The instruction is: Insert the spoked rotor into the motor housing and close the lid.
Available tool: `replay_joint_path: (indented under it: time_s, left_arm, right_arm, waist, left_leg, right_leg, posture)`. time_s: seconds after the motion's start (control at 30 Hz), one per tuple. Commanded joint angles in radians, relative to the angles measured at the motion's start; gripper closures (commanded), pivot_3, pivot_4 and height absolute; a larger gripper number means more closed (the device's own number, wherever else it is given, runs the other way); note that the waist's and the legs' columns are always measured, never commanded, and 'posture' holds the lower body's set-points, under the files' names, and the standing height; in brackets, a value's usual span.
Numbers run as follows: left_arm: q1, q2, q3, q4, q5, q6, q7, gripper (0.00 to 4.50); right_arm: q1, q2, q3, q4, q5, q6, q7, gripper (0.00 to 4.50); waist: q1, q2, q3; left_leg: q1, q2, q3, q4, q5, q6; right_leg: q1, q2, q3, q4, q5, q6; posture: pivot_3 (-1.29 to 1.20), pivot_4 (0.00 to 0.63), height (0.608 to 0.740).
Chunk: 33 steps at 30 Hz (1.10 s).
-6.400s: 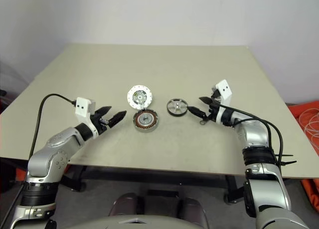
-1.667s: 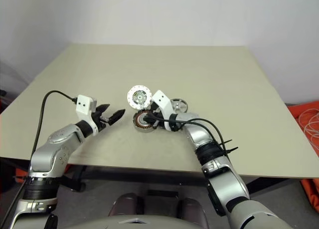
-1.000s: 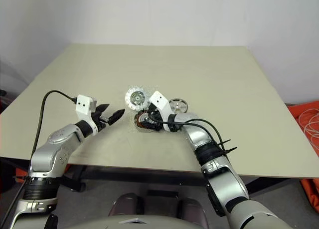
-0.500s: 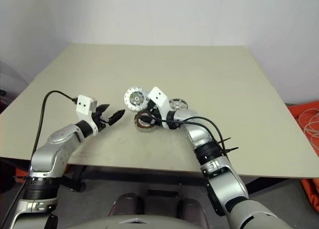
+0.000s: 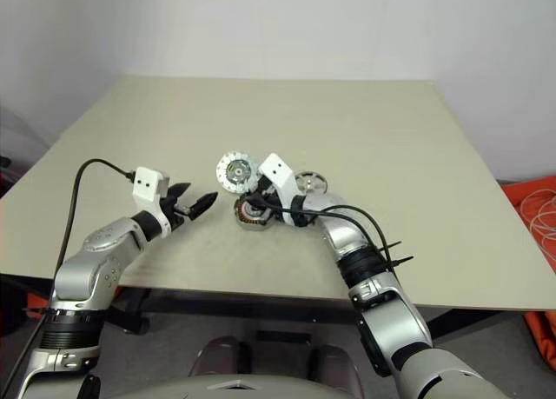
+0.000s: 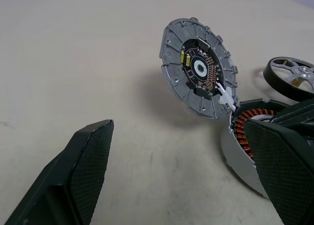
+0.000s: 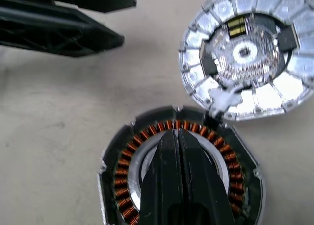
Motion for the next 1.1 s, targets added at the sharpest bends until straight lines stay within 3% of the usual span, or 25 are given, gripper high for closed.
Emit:
replay_joint_path:
  time_s: [0.03, 0.6, 0.8, 1.1]
  left_arm:
    - [-0.006, 0.012, 0.008, -0.03, 0.0, -0.007, -0.005, 0.0]
    - [-0.014, 0.017, 0.017, -0.016, 0.002, -0.013, -0.004, 0.0]
    - [-0.013, 0.015, 0.015, -0.018, 0.002, -0.01, -0.003, 0.0]
    - [-0.012, 0.011, 0.013, -0.016, -0.002, -0.005, -0.003, 0.0]
  right_arm:
    - [0.016, -0.012, -0.002, -0.008, -0.011, -0.017, -0.001, 4.48]
    - [0.026, -0.028, -0.008, -0.005, -0.023, -0.02, -0.022, 4.48]
    - [-0.021, -0.023, -0.067, -0.062, 0.034, 0.0, -0.023, 4.48]
    - [-0.033, -0.148, -0.171, -0.084, 0.025, 0.032, -0.063, 4.48]
  waist:
    - [0.0, 0.0, 0.0]
    - [0.0, 0.0, 0.0]
    - [0.0, 0.0, 0.0]
    - [0.003, 0.0, 0.0]
  left_leg:
    - [0.0, 0.0, 0.0, 0.0, 0.0, 0.0]
    - [0.006, 0.0, 0.0, -0.001, 0.0, 0.001]
    - [0.006, 0.0, 0.0, -0.001, 0.0, 0.001]
    - [0.004, -0.001, 0.0, -0.002, 0.0, 0.0]
  right_leg:
    - [0.0, 0.0, 0.0, 0.0, 0.0, 0.0]
    - [0.004, 0.0, 0.001, 0.0, -0.001, 0.001]
    - [0.004, 0.0, 0.002, 0.0, -0.001, 0.001]
    - [0.003, 0.0, 0.002, -0.001, 0.0, 0.0]
  posture:
    - [0.0, 0.0, 0.74]
    - [0.0, 0.0, 0.74]
    - [0.0, 0.0, 0.74]
    - [0.0, 0.0, 0.74]
